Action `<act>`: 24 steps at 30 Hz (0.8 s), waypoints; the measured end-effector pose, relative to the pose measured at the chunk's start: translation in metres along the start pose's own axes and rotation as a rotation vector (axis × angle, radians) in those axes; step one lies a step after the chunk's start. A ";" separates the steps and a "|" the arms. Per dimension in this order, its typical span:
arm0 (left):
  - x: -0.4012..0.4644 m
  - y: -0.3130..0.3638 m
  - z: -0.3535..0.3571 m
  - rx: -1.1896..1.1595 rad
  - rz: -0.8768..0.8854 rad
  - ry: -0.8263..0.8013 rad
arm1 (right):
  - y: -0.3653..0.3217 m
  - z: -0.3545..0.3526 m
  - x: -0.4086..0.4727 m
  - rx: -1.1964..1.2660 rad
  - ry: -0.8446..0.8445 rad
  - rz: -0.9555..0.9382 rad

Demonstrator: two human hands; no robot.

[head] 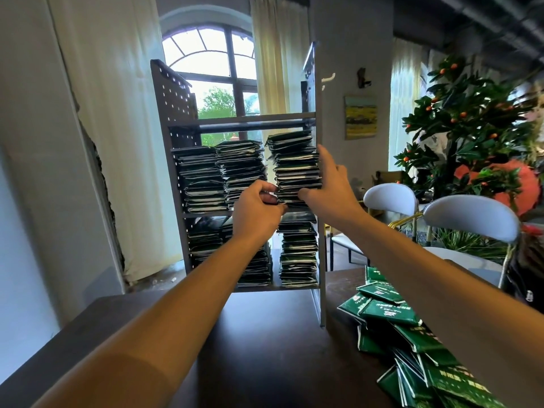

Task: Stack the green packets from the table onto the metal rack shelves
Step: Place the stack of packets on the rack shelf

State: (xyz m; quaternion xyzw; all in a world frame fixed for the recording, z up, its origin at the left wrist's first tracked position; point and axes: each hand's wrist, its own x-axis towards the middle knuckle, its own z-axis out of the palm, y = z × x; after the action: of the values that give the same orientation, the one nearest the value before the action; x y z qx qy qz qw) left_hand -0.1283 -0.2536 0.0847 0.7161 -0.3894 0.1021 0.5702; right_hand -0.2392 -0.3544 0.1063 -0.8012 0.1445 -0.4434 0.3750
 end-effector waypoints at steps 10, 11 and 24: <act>-0.003 -0.008 0.010 0.133 -0.008 0.086 | 0.014 0.002 -0.001 -0.016 0.014 0.029; -0.002 -0.007 0.011 0.142 -0.015 0.087 | 0.015 0.002 -0.001 -0.022 0.011 0.036; 0.002 -0.008 0.016 0.184 -0.051 0.093 | 0.037 0.010 0.001 -0.202 0.117 0.036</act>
State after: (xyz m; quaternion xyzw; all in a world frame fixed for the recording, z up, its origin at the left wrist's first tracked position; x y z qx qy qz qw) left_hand -0.1260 -0.2683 0.0748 0.7694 -0.3332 0.1561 0.5221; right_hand -0.2267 -0.3749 0.0770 -0.8050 0.2244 -0.4658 0.2910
